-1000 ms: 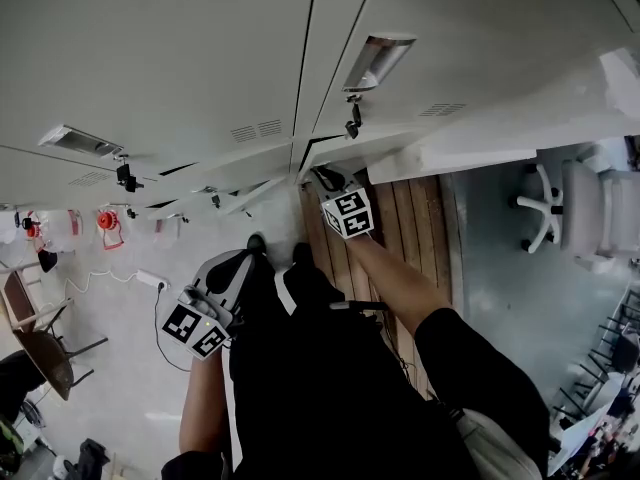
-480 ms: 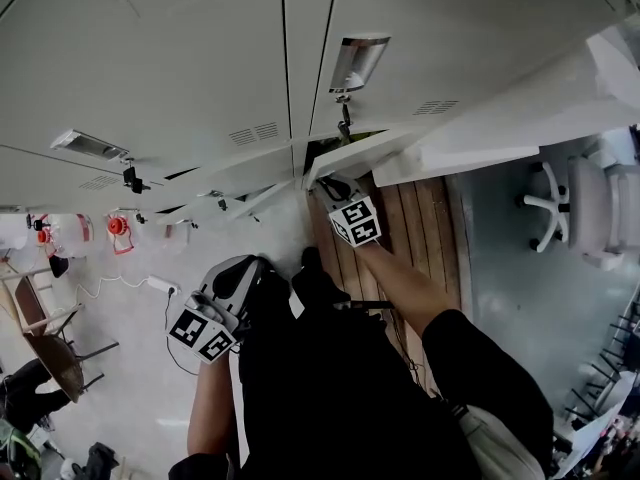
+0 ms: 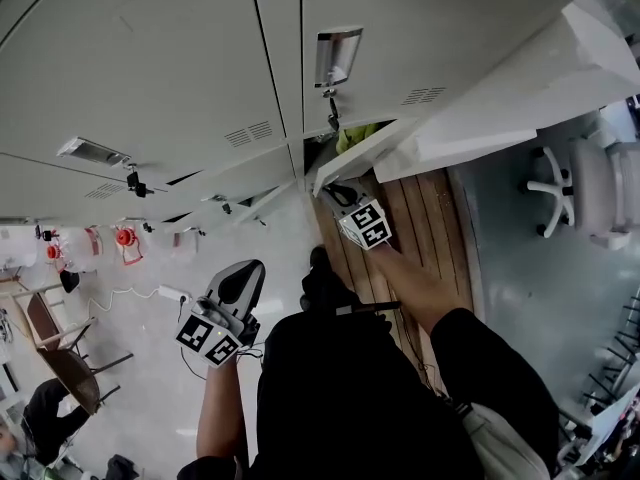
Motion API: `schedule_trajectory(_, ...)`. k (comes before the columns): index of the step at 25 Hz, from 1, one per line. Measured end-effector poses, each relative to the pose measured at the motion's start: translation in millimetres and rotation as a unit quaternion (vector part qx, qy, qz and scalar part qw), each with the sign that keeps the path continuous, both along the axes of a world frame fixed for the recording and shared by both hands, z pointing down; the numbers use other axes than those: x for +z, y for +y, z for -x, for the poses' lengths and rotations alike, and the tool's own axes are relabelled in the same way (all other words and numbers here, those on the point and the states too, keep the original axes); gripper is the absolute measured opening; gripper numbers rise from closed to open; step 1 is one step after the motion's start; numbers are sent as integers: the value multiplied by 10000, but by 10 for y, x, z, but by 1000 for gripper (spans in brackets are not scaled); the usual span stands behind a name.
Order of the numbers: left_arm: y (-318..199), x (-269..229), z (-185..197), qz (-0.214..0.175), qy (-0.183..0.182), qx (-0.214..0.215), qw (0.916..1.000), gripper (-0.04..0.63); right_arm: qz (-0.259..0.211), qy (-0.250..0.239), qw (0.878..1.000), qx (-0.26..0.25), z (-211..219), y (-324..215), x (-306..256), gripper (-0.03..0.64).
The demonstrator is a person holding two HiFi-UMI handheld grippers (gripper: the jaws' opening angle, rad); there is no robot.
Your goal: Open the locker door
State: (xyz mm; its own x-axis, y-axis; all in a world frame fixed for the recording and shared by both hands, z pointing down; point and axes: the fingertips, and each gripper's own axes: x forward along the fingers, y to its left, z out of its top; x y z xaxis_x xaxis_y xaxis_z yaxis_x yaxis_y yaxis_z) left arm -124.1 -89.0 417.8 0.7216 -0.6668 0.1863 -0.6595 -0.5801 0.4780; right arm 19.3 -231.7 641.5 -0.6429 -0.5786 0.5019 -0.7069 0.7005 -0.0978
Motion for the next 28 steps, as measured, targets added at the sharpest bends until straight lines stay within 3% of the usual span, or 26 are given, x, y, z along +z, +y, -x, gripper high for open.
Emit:
schedule_trajectory(12, 515, 207, -7, 216, 169, -74, 9996, 17, -202, -73, 9996, -187, -200, 304, 4, 57)
schedule_trajectory(19, 804, 315, -64, 260, 135, 42, 9996, 17, -337, -177, 9985, -392, -276, 386, 8, 57)
schedule_trajectory(28, 1235, 756, -146, 599, 55, 238, 9979, 17, -564, -322, 9965, -521, -387, 506, 23, 52)
